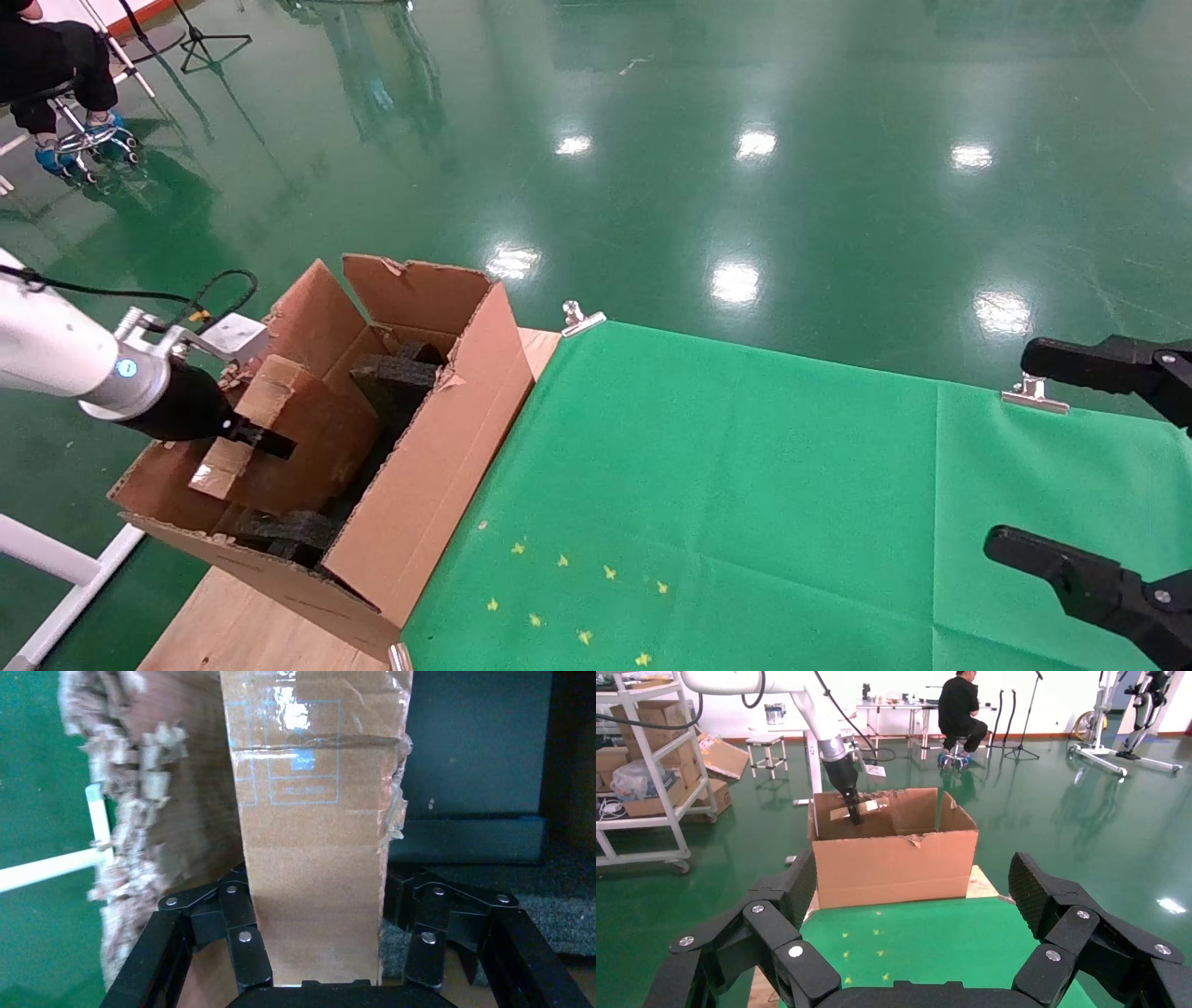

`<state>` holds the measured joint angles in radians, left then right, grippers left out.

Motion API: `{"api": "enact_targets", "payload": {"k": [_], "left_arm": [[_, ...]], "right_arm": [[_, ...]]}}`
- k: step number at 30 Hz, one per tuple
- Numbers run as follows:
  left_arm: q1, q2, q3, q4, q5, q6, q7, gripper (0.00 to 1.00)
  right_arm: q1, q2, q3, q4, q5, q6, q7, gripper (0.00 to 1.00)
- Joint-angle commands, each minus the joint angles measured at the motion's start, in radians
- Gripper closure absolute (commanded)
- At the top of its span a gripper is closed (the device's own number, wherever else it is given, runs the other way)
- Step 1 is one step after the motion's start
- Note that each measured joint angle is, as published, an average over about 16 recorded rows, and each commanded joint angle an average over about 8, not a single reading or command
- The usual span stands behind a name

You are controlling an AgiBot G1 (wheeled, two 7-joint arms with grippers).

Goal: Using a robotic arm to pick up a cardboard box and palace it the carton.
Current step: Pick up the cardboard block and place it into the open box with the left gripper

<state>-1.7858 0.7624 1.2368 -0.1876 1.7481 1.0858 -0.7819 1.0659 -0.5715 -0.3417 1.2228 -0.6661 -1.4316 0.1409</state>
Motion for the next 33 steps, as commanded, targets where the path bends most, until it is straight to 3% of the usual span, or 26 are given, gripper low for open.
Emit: {"api": "enact_targets", "payload": {"k": [1, 3, 4, 33], "left_arm": [[0.014, 0.018, -0.003, 0.033, -0.006, -0.012, 0.008, 0.30], [0.017, 0.023, -0.004, 0.045, -0.007, -0.017, 0.011, 0.05], [0.019, 0.025, -0.005, 0.049, -0.008, -0.019, 0.012, 0.00], [0.011, 0.014, -0.002, 0.024, -0.004, 0.000, 0.007, 0.00]], "right_arm": [[0.000, 0.000, 0.000, 0.000, 0.000, 0.000, 0.000, 0.00], [0.000, 0.000, 0.000, 0.000, 0.000, 0.000, 0.000, 0.00], [0.000, 0.000, 0.000, 0.000, 0.000, 0.000, 0.000, 0.00], [0.000, 0.000, 0.000, 0.000, 0.000, 0.000, 0.000, 0.00]]}}
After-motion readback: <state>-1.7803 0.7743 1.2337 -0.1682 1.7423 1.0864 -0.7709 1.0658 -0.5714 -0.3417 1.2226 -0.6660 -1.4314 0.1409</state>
